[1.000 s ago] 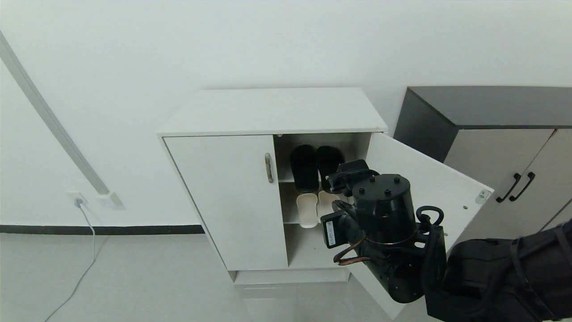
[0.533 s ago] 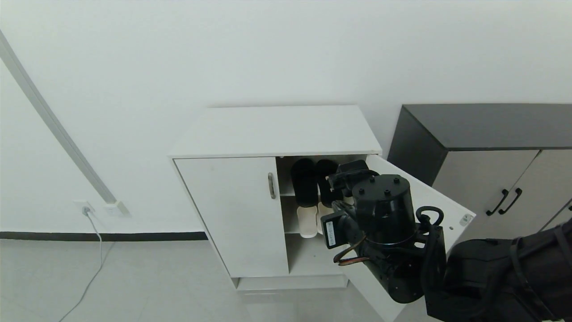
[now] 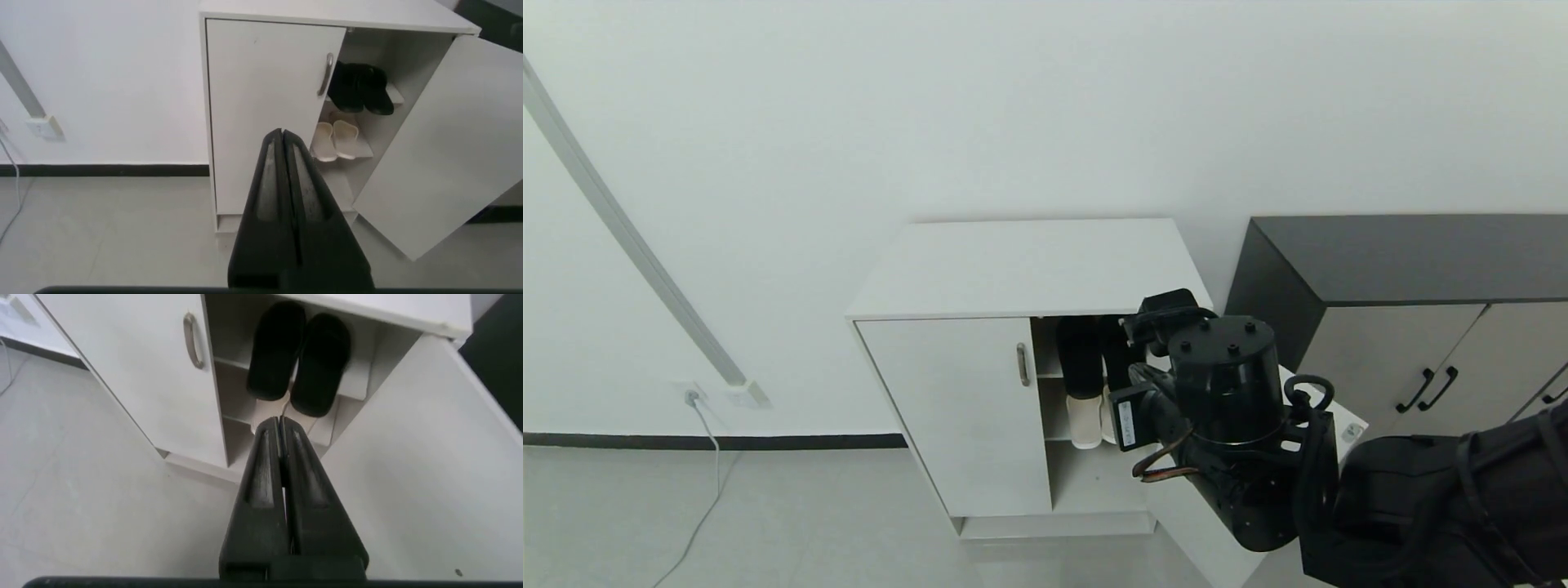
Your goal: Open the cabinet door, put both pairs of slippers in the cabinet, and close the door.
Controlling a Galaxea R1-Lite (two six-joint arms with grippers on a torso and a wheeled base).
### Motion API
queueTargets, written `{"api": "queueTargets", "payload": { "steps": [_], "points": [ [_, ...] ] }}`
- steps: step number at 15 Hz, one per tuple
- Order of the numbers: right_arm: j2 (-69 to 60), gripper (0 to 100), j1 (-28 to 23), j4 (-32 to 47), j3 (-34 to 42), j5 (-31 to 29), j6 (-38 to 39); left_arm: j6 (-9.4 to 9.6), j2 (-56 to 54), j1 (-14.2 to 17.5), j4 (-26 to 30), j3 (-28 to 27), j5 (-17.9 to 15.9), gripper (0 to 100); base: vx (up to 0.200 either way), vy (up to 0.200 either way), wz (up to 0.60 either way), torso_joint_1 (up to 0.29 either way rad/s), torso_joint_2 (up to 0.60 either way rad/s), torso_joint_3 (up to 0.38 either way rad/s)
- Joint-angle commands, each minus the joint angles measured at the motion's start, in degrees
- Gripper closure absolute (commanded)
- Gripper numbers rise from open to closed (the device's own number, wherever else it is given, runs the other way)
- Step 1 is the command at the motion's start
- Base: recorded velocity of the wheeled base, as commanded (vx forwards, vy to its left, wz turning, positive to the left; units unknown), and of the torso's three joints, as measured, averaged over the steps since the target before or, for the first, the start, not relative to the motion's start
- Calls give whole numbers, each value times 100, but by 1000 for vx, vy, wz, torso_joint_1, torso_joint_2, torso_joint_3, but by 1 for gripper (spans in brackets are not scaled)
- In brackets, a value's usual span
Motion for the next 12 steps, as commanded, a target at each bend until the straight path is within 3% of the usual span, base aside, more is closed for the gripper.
{"api": "queueTargets", "payload": {
  "steps": [1,4,12],
  "points": [
    [-23,100,-18,-25,33,-3,-25,-2,8,1,-1,1,0,100,0,0,0,168,-369,-203],
    [-23,100,-27,-34,86,-3,-78,-2,8,1,-1,1,0,100,0,0,0,47,-106,-50],
    [-14,100,-115,-42,77,6,-69,-2,8,1,-1,1,0,100,0,0,-600,7,-4,-2]
  ]
}}
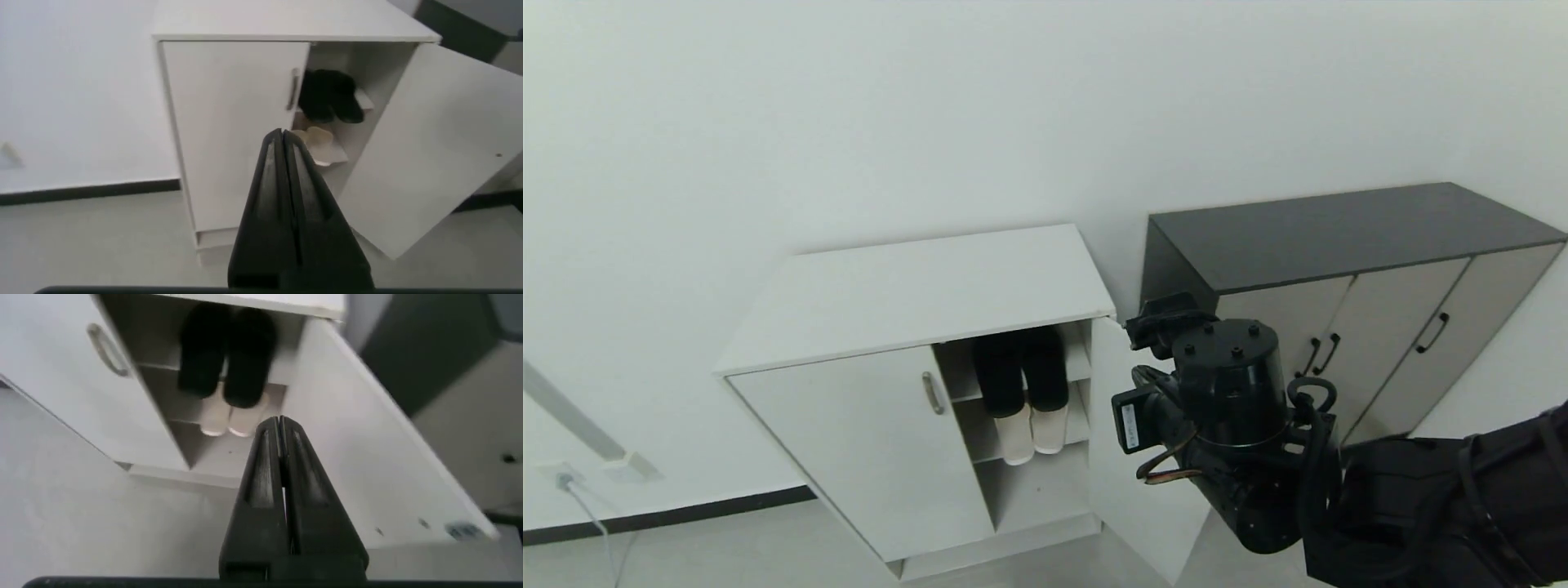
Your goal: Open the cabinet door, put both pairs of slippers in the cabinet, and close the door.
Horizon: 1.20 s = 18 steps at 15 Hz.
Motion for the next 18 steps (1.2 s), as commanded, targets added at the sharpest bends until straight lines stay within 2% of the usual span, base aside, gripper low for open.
{"api": "queueTargets", "payload": {
  "steps": [1,6,12,14,16,18],
  "points": [
    [-5,100,-98,-49,0,0,-13,-2,8,-1,-1,1,-1,100,0,0,0,0,0,0],
    [4,100,-177,-207,44,0,-163,-2,8,-1,-1,1,-1,100,0,0,0,0,0,0],
    [83,100,-388,-391,36,35,-233,-2,8,-1,-1,1,-1,100,-200,0,0,2,1,2],
    [215,100,-687,-532,-96,211,-233,-2,8,-1,-1,1,-1,100,0,0,0,0,0,0],
    [277,100,-1082,-532,-193,817,-189,-2,8,-1,-1,1,-1,100,0,0,0,0,0,0],
    [576,100,-1522,-479,-571,914,-172,-2,8,-1,-1,1,-1,100,0,0,0,0,0,0]
  ]
}}
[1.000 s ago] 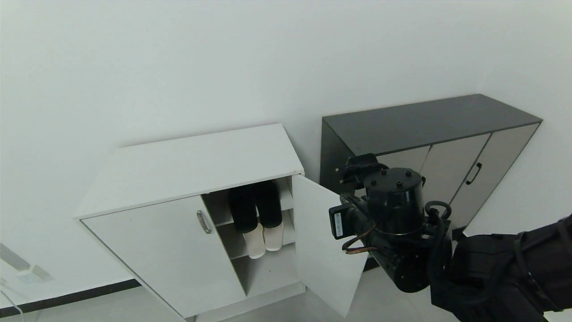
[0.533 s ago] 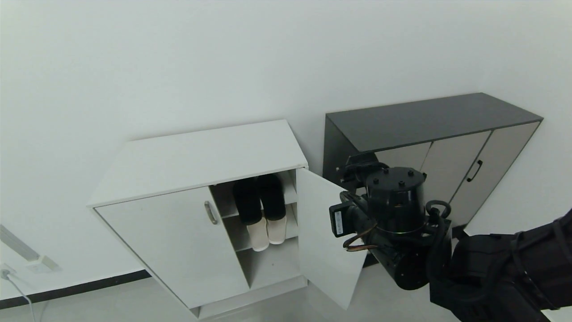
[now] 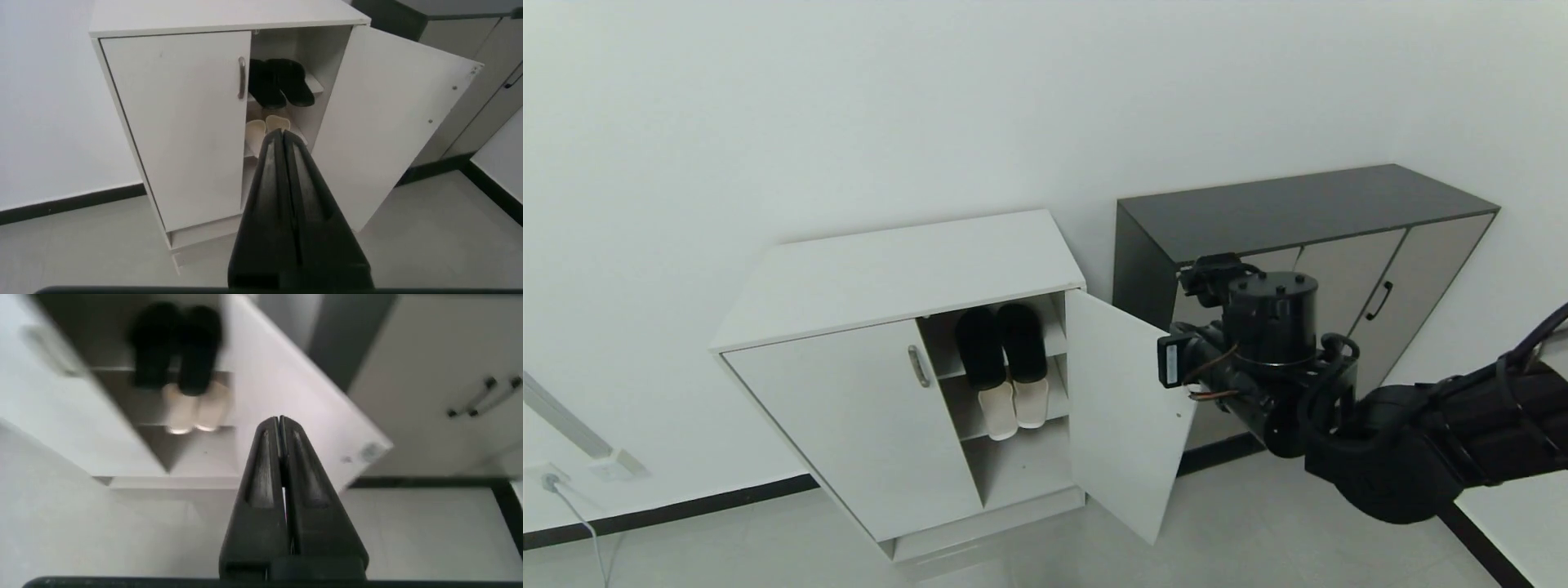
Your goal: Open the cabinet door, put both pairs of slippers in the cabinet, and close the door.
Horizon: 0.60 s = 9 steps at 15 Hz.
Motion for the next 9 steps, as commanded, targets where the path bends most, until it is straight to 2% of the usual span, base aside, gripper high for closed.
{"api": "queueTargets", "payload": {
  "steps": [1,5,9],
  "points": [
    [425,100,-467,90,-492,74,115,-2,8,1,-1,1,-1,100,0,0,0,0,0,0],
    [680,100,-836,977,-1177,689,907,-2,8,-8,-1,1,-1,100,0,0,0,0,0,0],
    [1190,100,-1240,1030,-1485,900,994,-2,8,1,-1,1,-1,100,0,0,0,0,0,0]
  ]
}}
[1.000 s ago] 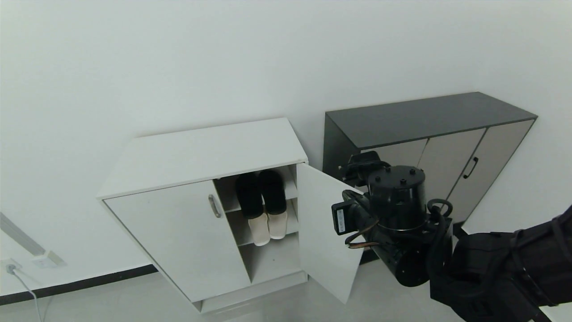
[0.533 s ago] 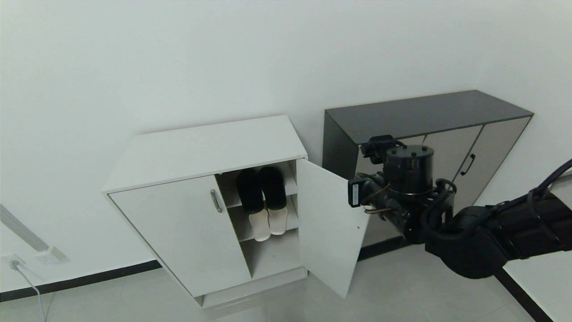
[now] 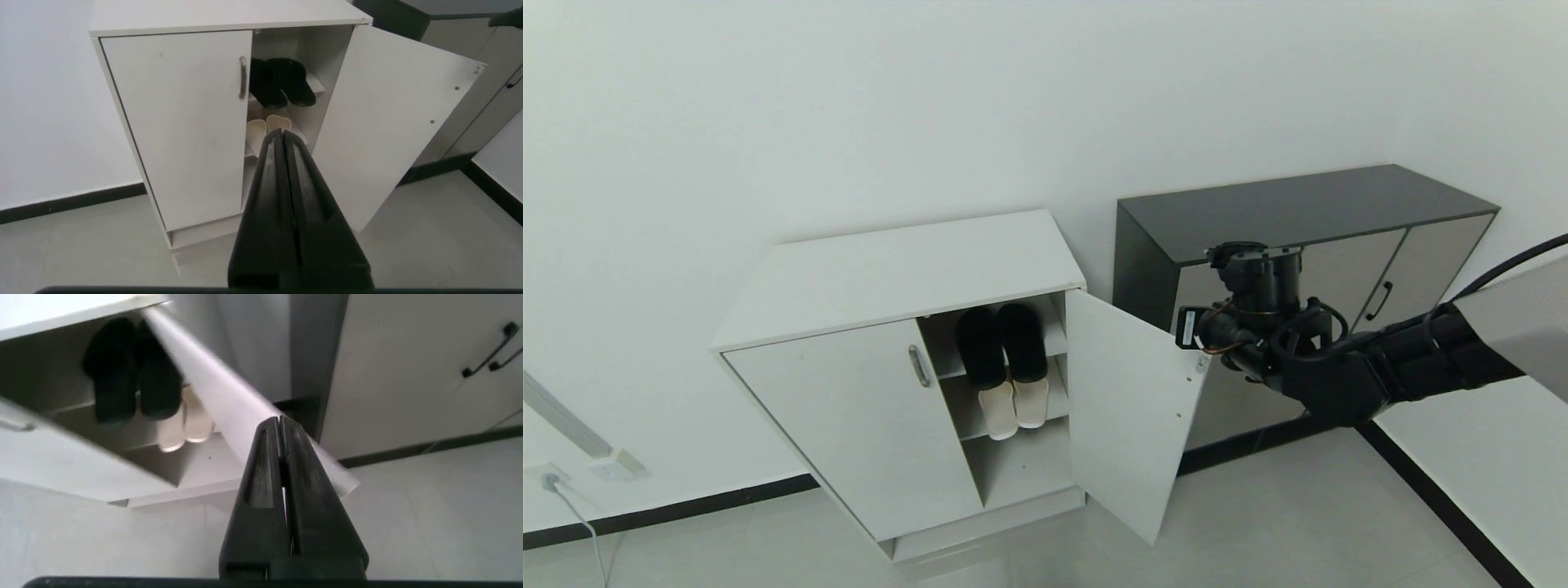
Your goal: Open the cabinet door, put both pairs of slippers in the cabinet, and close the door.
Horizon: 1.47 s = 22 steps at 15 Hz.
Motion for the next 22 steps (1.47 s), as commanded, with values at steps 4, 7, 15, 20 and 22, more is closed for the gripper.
{"api": "queueTargets", "payload": {
  "steps": [4,7,15,20,22],
  "points": [
    [669,100,-288,-14,-288,137,0,-2,8,-1,-4,1,-1,100,0,0,0,0,0,0],
    [792,100,-314,-40,-358,137,17,-2,8,-1,-4,1,-1,100,0,0,0,0,0,0],
    [740,100,-139,-58,-200,128,17,-2,8,-1,-4,1,-1,100,0,0,0,0,0,0],
    [204,100,890,-84,398,58,105,-2,8,-1,-4,1,-1,100,0,0,0,0,0,0],
    [-95,100,1232,-84,670,58,123,-2,8,-1,-4,1,-1,100,0,0,0,0,0,0]
  ]
}}
